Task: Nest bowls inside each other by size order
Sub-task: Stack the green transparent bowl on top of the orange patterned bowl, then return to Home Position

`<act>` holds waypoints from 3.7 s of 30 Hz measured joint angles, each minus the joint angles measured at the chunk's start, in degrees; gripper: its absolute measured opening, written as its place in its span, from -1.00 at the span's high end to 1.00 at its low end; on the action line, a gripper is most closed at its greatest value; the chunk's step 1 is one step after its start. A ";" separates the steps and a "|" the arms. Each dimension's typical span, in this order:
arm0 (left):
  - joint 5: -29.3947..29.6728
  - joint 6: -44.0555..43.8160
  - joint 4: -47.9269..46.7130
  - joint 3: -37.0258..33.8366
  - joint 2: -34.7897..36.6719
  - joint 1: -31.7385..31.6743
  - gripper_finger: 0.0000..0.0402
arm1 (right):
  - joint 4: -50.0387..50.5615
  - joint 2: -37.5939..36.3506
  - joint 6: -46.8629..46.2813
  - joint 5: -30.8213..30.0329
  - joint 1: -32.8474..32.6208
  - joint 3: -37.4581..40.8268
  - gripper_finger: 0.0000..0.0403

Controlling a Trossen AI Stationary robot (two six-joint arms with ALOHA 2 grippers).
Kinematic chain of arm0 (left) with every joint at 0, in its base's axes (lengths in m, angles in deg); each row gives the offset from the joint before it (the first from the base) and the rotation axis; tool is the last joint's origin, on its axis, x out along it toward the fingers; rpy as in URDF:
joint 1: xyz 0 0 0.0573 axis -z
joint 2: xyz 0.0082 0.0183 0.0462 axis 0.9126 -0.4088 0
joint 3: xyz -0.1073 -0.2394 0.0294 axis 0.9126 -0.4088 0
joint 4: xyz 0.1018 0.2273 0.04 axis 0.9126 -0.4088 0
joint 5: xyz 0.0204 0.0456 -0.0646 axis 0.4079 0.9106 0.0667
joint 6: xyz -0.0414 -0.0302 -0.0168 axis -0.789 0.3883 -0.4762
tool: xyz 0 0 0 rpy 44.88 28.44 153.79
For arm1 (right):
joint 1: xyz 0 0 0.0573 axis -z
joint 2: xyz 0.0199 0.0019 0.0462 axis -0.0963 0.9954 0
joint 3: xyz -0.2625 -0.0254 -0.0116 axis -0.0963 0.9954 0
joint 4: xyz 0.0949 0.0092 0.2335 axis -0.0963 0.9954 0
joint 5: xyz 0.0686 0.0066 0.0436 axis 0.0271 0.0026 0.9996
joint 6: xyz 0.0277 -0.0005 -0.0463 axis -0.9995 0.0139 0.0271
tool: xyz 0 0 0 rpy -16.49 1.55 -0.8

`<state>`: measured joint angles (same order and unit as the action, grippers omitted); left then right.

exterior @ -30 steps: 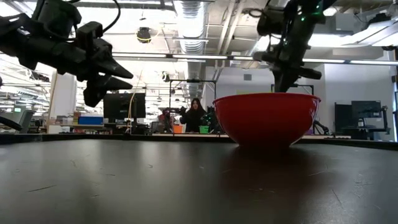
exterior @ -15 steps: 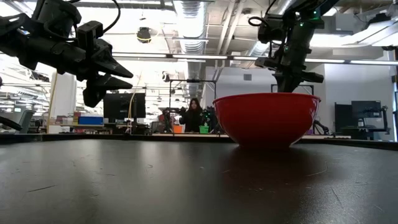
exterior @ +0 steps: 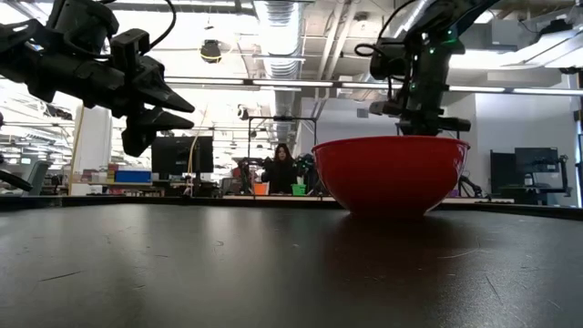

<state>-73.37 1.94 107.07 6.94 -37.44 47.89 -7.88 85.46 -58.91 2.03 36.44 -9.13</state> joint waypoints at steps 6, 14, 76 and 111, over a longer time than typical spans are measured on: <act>-1.41 -0.94 1.00 0.00 0.00 0.00 0.43 | -0.24 0.68 0.03 -0.54 -0.61 0.00 0.87; -1.66 -1.04 2.69 0.00 0.02 0.00 0.43 | 0.09 -2.21 0.04 -1.20 -0.39 0.00 0.45; 9.63 8.52 -8.85 -8.07 32.63 1.70 1.00 | -64.81 -58.55 17.56 20.02 -15.61 53.58 0.97; 9.48 5.38 -25.65 -7.50 41.70 1.75 1.00 | -51.09 -73.98 21.17 19.15 -13.94 60.22 0.84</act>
<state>-63.89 7.32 81.42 -0.55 4.26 49.64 -58.97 11.48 -37.74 21.17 22.50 51.08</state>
